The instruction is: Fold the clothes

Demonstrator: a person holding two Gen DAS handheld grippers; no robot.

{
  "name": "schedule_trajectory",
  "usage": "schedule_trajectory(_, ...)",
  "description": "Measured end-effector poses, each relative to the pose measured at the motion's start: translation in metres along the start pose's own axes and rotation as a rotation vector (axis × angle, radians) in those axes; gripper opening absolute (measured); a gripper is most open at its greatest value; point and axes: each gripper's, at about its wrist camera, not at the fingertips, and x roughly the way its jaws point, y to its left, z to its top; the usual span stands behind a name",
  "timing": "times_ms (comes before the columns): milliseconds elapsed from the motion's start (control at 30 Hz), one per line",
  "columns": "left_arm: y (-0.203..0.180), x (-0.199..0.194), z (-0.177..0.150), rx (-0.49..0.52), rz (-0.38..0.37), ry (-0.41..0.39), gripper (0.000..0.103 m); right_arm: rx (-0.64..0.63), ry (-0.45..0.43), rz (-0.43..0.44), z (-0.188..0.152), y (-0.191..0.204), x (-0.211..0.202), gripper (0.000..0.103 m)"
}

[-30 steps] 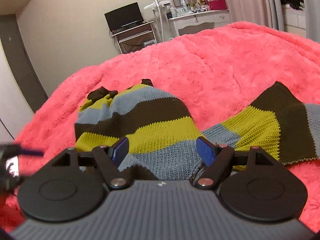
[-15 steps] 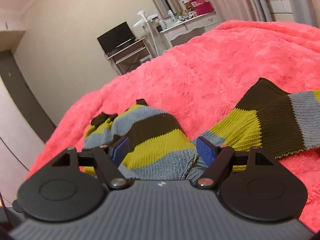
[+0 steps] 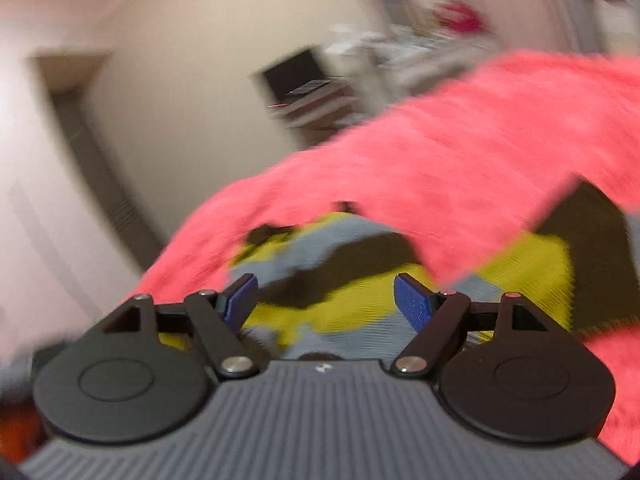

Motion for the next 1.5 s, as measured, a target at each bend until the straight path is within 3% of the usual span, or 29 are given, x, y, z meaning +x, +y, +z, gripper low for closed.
schedule_trajectory(133, 0.012, 0.000, -0.017, -0.035, 0.027, 0.004, 0.013, -0.266, 0.133, 0.085, -0.017, 0.046, 0.018, 0.077)
schedule_trajectory(300, 0.015, 0.013, -0.025, -0.039, -0.012, 0.047, 0.013, -0.516, 0.301, 0.052, -0.045, 0.086, 0.051, 0.076)
schedule_trajectory(467, 0.025, 0.027, -0.027, -0.082, -0.048, 0.099, 0.019, -0.583, 0.348, -0.095, -0.052, 0.088, 0.068, 0.076)
schedule_trajectory(500, 0.027, 0.030, -0.028, -0.093, -0.056, 0.109, 0.019, -0.580, 0.343, -0.174, -0.051, 0.083, 0.071, 0.076)
schedule_trajectory(600, 0.034, 0.033, -0.032, -0.126, -0.062, 0.123, 0.020, -0.640, 0.322, -0.162, -0.052, 0.078, 0.066, 0.076)
schedule_trajectory(700, 0.040, 0.034, -0.035, -0.148, -0.055, 0.131, 0.024, -0.796, 0.298, -0.008, -0.067, 0.097, 0.054, 0.076)
schedule_trajectory(767, 0.040, 0.034, -0.036, -0.147, -0.052, 0.130, 0.025, -0.955, 0.300, -0.026, -0.087, 0.113, 0.059, 0.076)
schedule_trajectory(900, 0.037, 0.030, -0.035, -0.127, -0.057, 0.108, 0.028, -1.069, 0.427, -0.157, -0.111, 0.110, 0.088, 0.075)
schedule_trajectory(933, 0.036, 0.030, -0.036, -0.120, -0.064, 0.102, 0.029, -1.044, 0.413, -0.188, -0.105, 0.105, 0.090, 0.073)
schedule_trajectory(967, 0.033, 0.028, -0.034, -0.109, -0.071, 0.096, 0.033, -1.013, 0.389, -0.218, -0.098, 0.101, 0.090, 0.056)
schedule_trajectory(1000, 0.030, 0.027, -0.034, -0.092, -0.086, 0.089, 0.038, -0.982, 0.365, -0.248, -0.091, 0.097, 0.090, 0.025)
schedule_trajectory(1033, 0.026, 0.026, -0.034, -0.074, -0.106, 0.080, 0.042, -0.963, 0.348, -0.263, -0.087, 0.095, 0.089, 0.013)
schedule_trajectory(1100, 0.019, 0.024, -0.035, -0.036, -0.146, 0.062, 0.057, -0.846, 0.229, -0.297, -0.063, 0.087, 0.078, 0.008)
schedule_trajectory(1167, 0.009, 0.021, -0.035, 0.014, -0.200, 0.048, 0.060, -0.742, 0.110, -0.312, -0.043, 0.080, 0.065, 0.007)
schedule_trajectory(1233, 0.000, 0.019, -0.035, 0.054, -0.239, 0.033, 0.067, -0.668, 0.047, -0.290, -0.032, 0.074, 0.056, 0.007)
schedule_trajectory(1367, -0.026, 0.020, -0.036, 0.131, -0.328, -0.001, 0.078, -0.658, -0.030, -0.236, -0.031, 0.076, 0.045, 0.007)
schedule_trajectory(1500, -0.061, 0.029, -0.041, 0.237, -0.362, -0.005, 0.080, -0.682, -0.125, -0.155, -0.029, 0.092, 0.029, 0.007)
